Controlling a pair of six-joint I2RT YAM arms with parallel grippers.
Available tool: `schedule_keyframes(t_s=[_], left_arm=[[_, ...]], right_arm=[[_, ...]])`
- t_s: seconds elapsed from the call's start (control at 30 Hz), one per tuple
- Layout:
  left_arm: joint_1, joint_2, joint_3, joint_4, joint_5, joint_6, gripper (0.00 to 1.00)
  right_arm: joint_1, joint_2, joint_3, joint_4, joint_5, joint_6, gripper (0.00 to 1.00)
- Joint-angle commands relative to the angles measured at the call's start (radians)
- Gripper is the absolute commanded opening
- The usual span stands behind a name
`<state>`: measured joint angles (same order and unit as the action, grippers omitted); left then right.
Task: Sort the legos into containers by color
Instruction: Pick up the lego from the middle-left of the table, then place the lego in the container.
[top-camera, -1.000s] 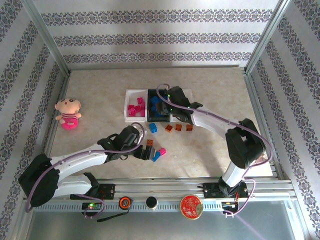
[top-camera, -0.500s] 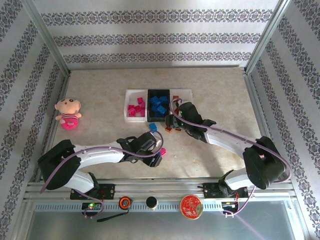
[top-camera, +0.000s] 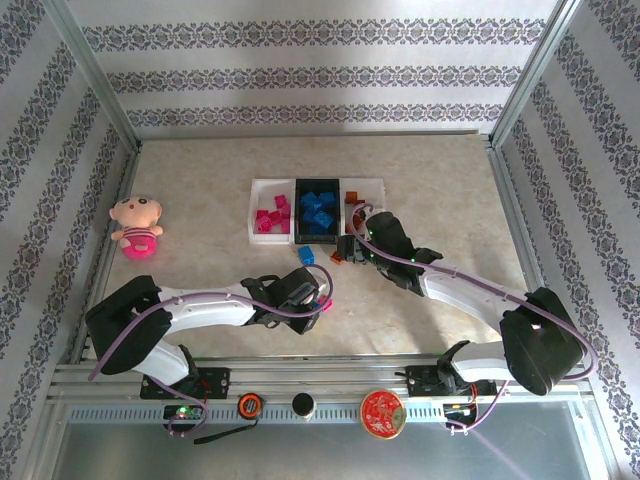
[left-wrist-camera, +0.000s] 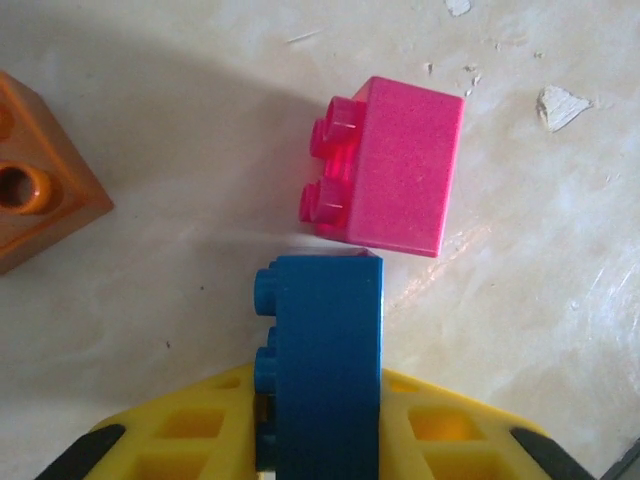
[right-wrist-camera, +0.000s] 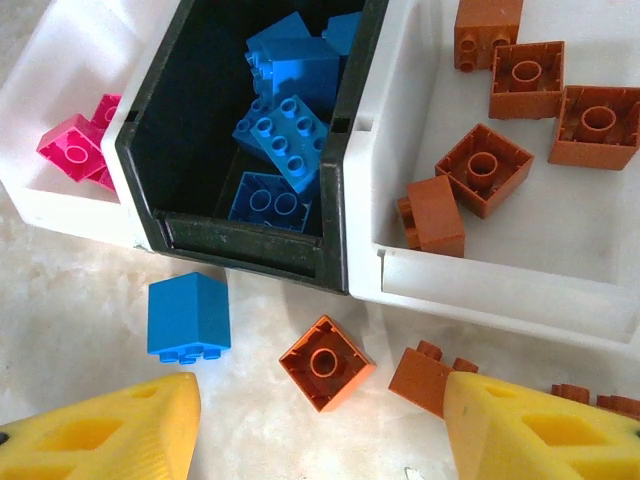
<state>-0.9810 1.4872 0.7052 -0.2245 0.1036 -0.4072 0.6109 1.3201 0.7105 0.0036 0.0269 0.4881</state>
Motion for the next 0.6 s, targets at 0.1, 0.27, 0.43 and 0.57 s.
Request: schedule_keyframes(t_s=[0.1, 0.27, 0.43, 0.57], left_arm=[[-0.005, -0.134, -0.023, -0.067, -0.048, -0.020, 0.20], [0.076, -0.240, 0.014, -0.109, -0.065, 0.008, 0.20], [0.214, -0.213, 0.131, -0.027, -0.027, 0.031, 0.20], [0.289, -0.065, 0.286, 0.010, -0.013, 0.063, 0.17]], right_arm=[[-0.008, -0.049, -0.030, 0.012, 0.021, 0.018, 0.66], [-0.005, -0.062, -0.056, 0.015, 0.001, 0.032, 0.66], [-0.005, -0.098, -0.091, 0.015, 0.009, 0.045, 0.66], [-0.004, -0.127, -0.105, -0.003, 0.005, 0.045, 0.66]])
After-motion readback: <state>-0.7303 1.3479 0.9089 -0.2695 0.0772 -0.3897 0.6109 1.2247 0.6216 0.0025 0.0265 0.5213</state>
